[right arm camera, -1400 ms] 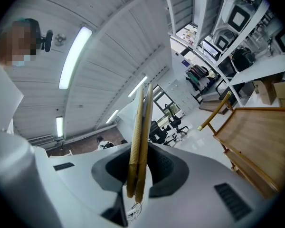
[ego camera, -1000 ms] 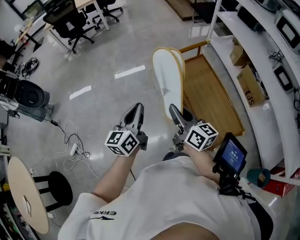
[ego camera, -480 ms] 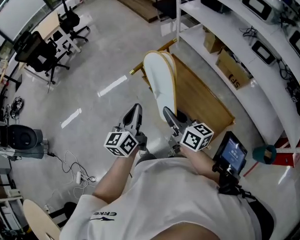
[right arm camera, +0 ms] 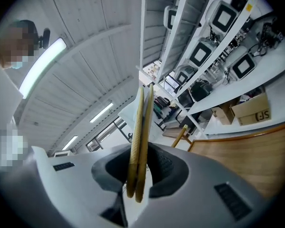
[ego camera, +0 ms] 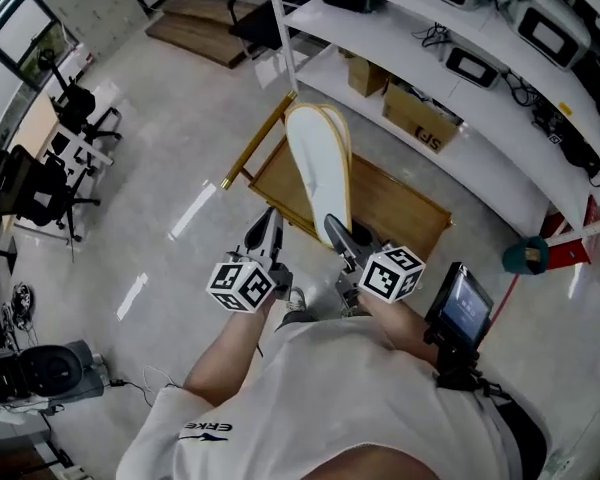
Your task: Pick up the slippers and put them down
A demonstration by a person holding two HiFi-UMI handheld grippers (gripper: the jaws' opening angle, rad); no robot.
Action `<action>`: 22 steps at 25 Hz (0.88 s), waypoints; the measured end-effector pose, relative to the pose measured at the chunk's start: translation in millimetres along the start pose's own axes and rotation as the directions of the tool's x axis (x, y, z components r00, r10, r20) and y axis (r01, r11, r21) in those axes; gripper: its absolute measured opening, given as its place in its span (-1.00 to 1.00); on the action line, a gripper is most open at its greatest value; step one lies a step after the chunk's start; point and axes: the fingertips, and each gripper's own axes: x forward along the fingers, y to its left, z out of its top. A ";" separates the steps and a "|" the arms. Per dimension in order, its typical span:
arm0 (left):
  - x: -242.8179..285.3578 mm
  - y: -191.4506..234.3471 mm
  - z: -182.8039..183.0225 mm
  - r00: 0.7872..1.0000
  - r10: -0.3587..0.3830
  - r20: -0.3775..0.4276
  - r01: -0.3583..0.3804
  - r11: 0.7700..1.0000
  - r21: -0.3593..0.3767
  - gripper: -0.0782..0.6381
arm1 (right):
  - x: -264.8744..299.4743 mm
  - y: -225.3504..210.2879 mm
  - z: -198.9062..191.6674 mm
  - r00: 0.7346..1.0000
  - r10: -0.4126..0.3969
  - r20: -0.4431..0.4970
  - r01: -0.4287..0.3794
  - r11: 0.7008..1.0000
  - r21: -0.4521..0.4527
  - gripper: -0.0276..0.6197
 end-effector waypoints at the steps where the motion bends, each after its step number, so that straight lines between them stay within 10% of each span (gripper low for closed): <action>1: 7.3 1.2 2.0 1.000 -0.027 -0.012 0.027 1.000 0.000 -0.77 | 1.2 -1.6 3.2 1.000 -0.022 0.020 0.022 1.000 -0.001 -0.70; 12: 59.4 5.7 7.3 0.950 -0.283 -0.129 0.283 0.959 -0.020 -0.77 | 6.1 -14.1 15.6 0.951 -0.241 0.193 0.242 0.970 0.018 -0.70; 22: 60.8 5.8 -7.1 0.861 -0.461 -0.215 0.454 0.887 -0.082 -0.77 | -11.8 -3.6 0.7 0.849 -0.418 0.322 0.420 0.905 0.068 -0.70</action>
